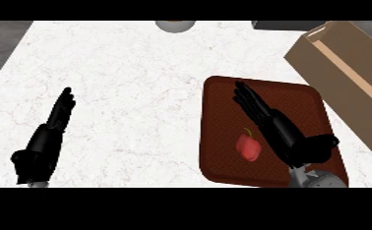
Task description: Pick the bell pepper from the tray and place it in the cardboard box
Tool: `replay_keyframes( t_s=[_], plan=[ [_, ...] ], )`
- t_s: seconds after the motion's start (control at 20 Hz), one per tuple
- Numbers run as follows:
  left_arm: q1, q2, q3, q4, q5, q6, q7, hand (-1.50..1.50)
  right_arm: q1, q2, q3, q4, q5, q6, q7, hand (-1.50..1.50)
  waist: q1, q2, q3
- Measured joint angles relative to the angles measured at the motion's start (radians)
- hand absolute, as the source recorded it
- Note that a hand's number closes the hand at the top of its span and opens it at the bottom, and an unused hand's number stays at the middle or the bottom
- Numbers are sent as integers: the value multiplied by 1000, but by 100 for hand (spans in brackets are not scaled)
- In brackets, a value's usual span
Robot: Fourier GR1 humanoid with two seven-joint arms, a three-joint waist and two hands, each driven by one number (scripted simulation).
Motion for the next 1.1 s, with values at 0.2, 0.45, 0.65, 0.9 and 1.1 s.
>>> replay_keyframes(
  t_s=[0.2, 0.45, 0.65, 0.9, 1.1],
  plan=[
    [16, -37, 36, -10, 47, 19, 0, 0, 86, -6, -143, -38, 58, -178, -53, 150, -56, -5, 25],
    [22, -81, 93, -28, 118, 48, 18, 0, 250, -47, -374, 9, 180, -448, -95, -150, -153, -6, 30],
    [9, -104, 114, -50, 169, 37, 41, 0, 393, 16, -477, -14, 283, -669, -212, -150, -140, -3, 36],
    [-45, -106, 120, -66, 201, 10, 94, 0, 639, 93, -429, -165, 436, -793, -324, -150, -83, 5, 38],
    [-91, -108, 115, -61, 202, 0, 123, 0, 820, 56, -347, -275, 578, -768, -229, -150, -50, 16, 36]
  ],
)
